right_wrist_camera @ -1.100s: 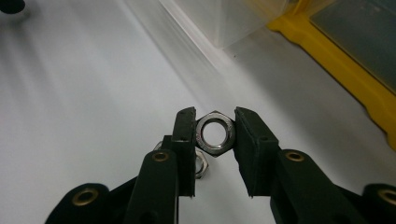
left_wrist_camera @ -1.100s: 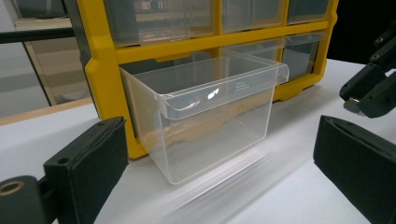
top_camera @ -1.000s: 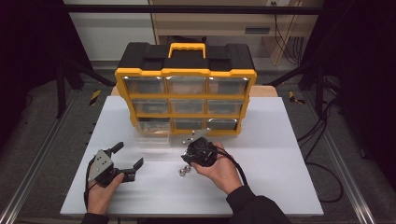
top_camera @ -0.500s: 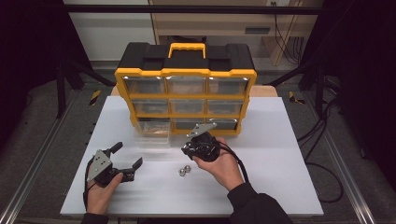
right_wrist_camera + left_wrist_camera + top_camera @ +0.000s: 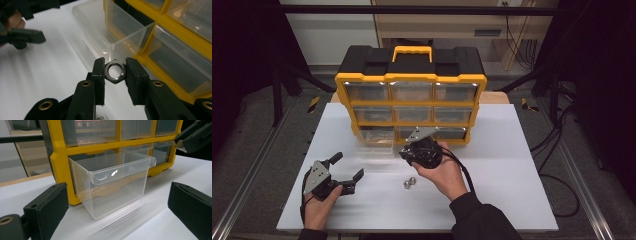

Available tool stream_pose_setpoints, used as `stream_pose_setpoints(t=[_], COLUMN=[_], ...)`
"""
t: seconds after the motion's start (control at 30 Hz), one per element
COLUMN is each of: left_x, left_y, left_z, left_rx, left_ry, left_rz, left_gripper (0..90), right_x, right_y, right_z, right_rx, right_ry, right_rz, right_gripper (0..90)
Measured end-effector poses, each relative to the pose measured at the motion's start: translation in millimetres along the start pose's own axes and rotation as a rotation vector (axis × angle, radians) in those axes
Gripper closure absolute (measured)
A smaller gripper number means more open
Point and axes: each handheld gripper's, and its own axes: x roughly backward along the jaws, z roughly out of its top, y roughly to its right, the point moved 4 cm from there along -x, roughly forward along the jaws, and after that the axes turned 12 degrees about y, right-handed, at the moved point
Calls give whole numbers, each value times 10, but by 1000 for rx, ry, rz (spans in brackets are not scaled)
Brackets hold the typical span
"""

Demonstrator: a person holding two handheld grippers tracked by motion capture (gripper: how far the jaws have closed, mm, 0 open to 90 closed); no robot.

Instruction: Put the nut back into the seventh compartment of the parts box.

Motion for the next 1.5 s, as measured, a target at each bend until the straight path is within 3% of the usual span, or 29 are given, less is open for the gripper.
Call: stream_pose_setpoints(t=[0.4,0.6,0.77,1.07,1.5], left_x=[-1,6,9,-6,-11], left_y=[0,-3,-8,-7,11], left_z=[18,23,17,11,17], left_rx=[9,13,10,1,-2], left_ry=[10,13,8,1,3], left_rz=[-7,-3,-1,-1,-10], left_gripper=[30,30,30,30,29], right_x=[-27,-90,-147,-183,-313], right_y=[-27,-56,-109,-120,-49], right_z=[259,340,396,399,418], right_rx=[-2,5,-3,8,-40], right_ry=[66,68,71,59,71], right_rz=[5,1,29,29,16], right_gripper=[699,698,698,698,698])
